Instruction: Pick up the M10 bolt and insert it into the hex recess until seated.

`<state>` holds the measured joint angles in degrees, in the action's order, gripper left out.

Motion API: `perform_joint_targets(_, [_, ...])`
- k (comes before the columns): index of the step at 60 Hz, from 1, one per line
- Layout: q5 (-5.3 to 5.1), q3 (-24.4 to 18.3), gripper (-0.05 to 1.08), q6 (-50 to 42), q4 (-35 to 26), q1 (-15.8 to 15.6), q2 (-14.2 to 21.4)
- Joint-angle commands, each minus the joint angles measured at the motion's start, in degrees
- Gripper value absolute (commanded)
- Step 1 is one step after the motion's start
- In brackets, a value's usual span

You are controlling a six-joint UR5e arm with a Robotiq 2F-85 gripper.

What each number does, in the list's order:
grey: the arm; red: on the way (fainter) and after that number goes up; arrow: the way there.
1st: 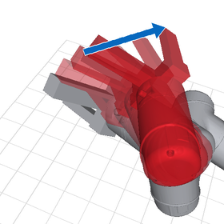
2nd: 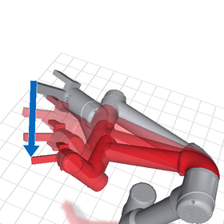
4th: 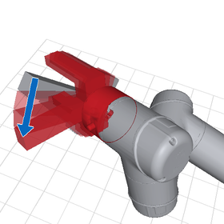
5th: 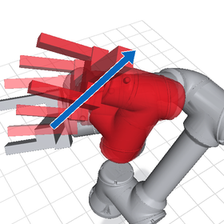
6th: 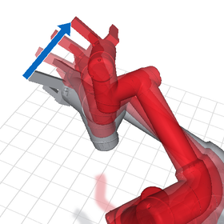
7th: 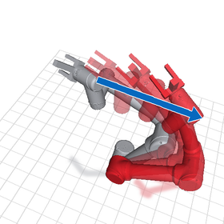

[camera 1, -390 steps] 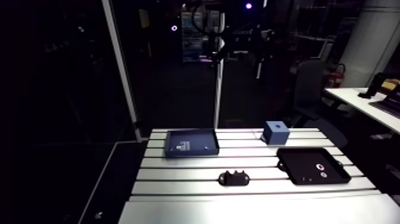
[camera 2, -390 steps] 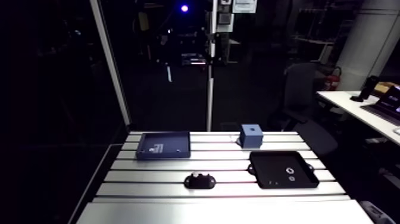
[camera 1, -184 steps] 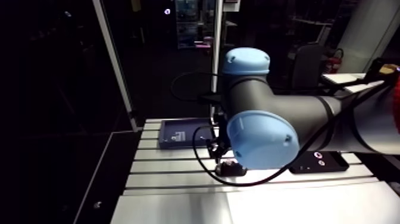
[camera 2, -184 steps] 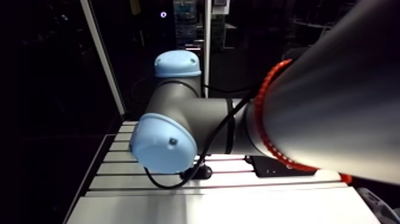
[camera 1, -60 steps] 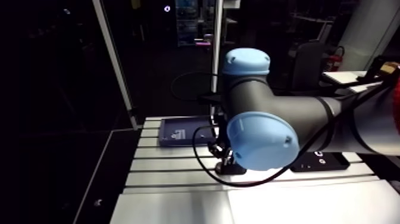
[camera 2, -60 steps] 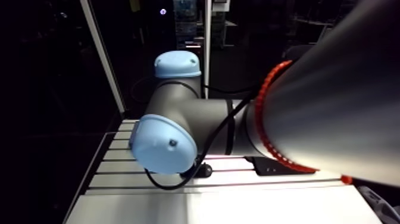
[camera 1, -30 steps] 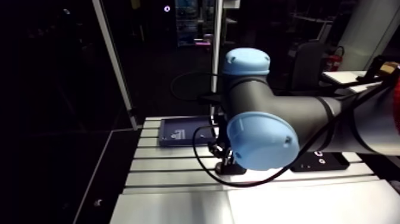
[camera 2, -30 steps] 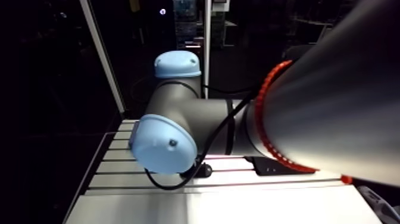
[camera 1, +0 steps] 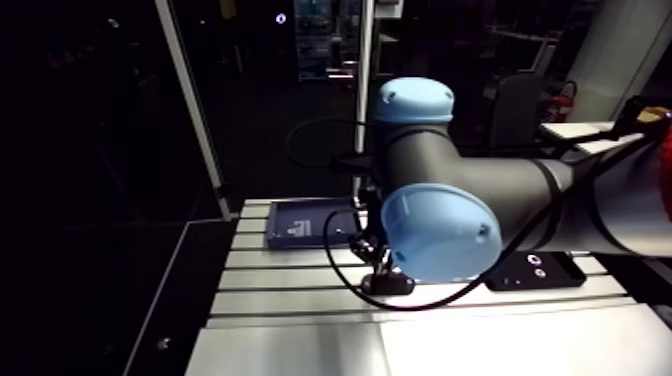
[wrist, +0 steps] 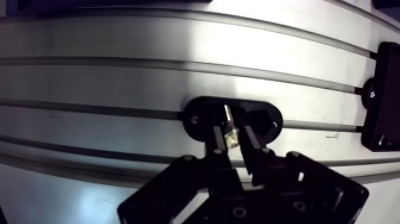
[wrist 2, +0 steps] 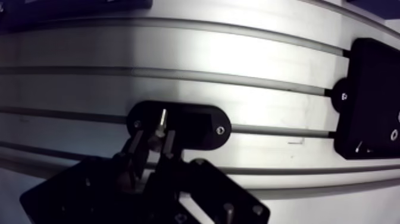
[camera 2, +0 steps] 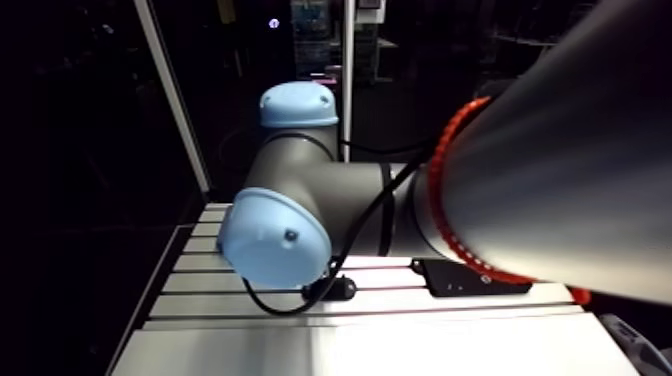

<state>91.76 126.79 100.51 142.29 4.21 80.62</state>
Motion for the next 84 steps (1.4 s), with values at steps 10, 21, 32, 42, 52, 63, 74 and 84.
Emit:
perform_joint_targets(10, [-0.21,-4.8,0.78,1.1,-5.6,-0.1,3.0])
perform_joint_targets(21, [-0.40,-13.0,0.84,5.9,-17.7,0.2,4.7])
perform_joint_targets(32, [-0.34,-21.7,0.86,16.5,-29.1,4.4,4.6])
perform_joint_targets(42, [0.29,-26.4,0.90,27.4,-34.5,8.0,3.2])
perform_joint_targets(52, [2.45,-31.7,0.90,31.1,-39.4,9.1,-0.3])
perform_joint_targets(63, [3.90,-37.8,0.90,31.6,-46.7,9.9,-3.4])
perform_joint_targets(74, [4.95,-40.1,0.90,37.3,-46.8,10.3,-4.8])
perform_joint_targets(84, [5.83,-42.2,0.90,38.3,-46.6,11.4,-6.6])
